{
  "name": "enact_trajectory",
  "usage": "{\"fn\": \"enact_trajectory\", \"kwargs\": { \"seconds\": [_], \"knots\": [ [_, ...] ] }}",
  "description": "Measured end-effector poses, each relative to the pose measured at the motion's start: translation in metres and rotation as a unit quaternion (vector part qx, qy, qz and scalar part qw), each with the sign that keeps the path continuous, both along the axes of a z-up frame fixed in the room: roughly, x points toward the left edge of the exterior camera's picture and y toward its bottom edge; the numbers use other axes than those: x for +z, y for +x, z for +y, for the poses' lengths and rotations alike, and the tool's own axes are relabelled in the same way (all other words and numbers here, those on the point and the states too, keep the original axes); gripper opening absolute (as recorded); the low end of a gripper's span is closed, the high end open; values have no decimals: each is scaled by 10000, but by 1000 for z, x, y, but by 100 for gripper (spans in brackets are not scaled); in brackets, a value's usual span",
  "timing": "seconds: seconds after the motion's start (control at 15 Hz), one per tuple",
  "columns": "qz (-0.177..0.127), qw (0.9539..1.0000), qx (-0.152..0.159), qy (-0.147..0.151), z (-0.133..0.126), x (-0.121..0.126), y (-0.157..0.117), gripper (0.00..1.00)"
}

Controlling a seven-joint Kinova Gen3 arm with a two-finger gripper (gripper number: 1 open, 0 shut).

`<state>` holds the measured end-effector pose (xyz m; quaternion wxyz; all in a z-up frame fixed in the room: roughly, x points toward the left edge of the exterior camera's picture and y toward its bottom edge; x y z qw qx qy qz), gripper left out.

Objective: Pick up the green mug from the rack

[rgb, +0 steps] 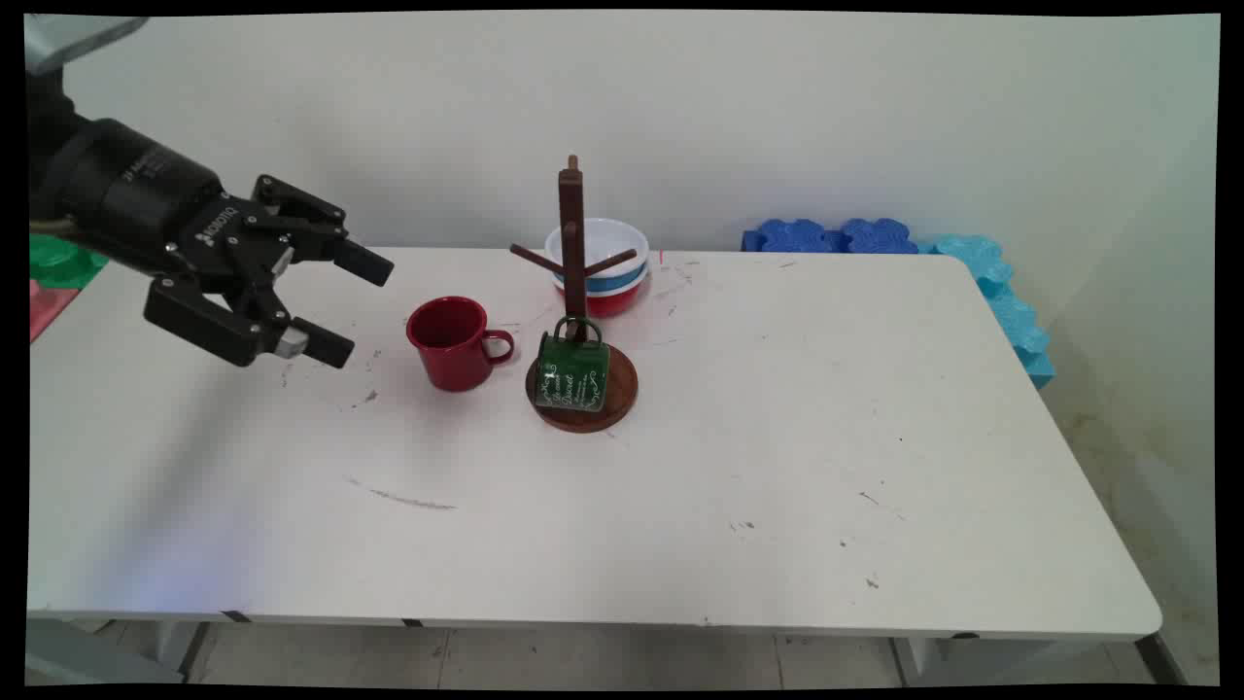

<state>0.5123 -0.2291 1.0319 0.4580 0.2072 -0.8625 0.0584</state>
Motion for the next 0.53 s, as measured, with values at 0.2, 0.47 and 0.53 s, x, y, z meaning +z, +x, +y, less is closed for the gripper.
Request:
{"fn": "enact_trajectory", "kwargs": {
  "seconds": [0.2, 0.47, 0.53],
  "knots": [
    [-3, 10000, 56, 41, -4, -6, 3, 100],
    [-10, 9998, 149, 120, -12, -18, 8, 100],
    [-7, 9997, 177, 150, -14, -22, 10, 100]
  ]
}}
